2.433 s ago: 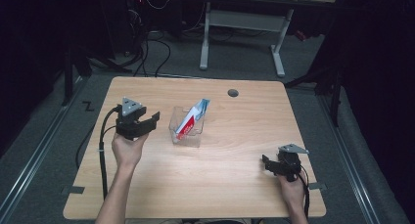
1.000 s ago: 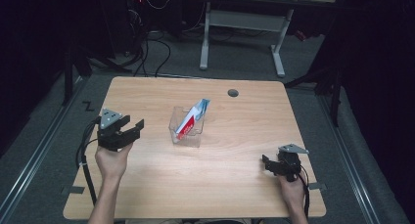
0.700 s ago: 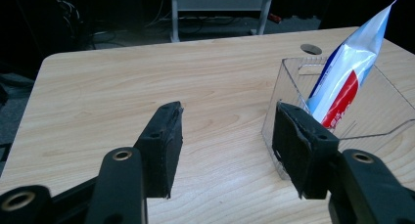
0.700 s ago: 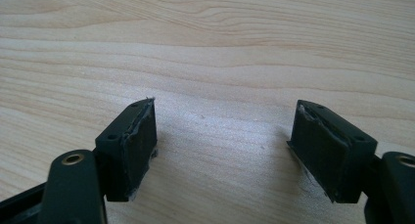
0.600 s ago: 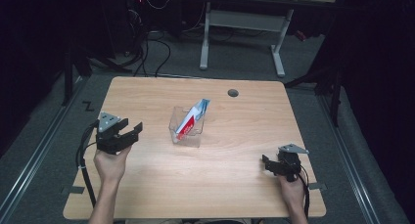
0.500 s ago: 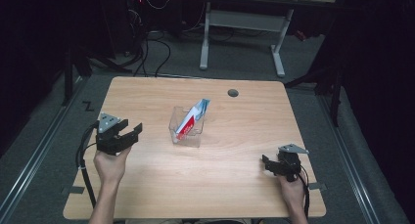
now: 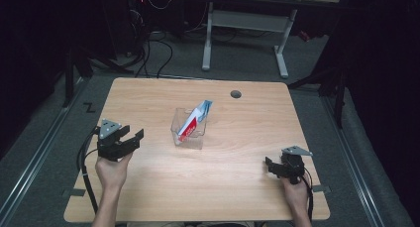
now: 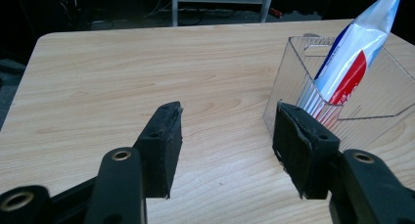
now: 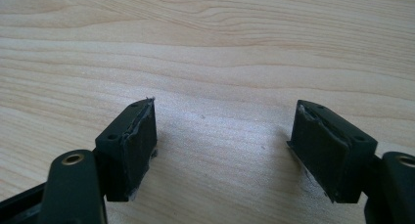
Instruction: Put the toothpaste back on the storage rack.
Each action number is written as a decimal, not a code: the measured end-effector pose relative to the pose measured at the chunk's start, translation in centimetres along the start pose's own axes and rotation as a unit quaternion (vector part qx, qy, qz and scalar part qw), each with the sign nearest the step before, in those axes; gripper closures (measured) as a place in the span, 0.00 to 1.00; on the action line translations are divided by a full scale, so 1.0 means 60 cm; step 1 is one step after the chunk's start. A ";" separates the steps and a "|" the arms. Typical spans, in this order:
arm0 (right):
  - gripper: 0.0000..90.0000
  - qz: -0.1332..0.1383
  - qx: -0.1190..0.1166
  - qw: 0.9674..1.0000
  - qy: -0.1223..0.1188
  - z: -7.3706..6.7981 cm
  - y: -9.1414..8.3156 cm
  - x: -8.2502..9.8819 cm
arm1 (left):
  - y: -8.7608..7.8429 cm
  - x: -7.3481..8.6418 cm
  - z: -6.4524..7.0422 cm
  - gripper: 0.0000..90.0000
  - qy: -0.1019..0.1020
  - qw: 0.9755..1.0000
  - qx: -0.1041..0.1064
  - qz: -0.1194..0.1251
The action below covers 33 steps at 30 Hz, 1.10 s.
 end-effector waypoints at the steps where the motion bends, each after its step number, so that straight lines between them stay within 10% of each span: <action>1: 0.28 0.000 0.000 1.000 0.000 0.000 0.000 0.000 | 0.000 0.002 -0.001 0.49 -0.001 1.000 0.000 -0.001; 33: 0.28 -0.001 0.000 1.000 0.001 0.000 0.000 0.000 | 0.007 0.051 -0.011 0.49 -0.021 1.000 -0.006 -0.013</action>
Point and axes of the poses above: each handheld gripper's, and its own axes: y roughly forward along the jaws, x roughly out of its underside, z roughly to its right, the point moved 9 cm from there along y, roughly forward along the jaws, and after that the axes turned 14 degrees about x, right-handed, at the moved point
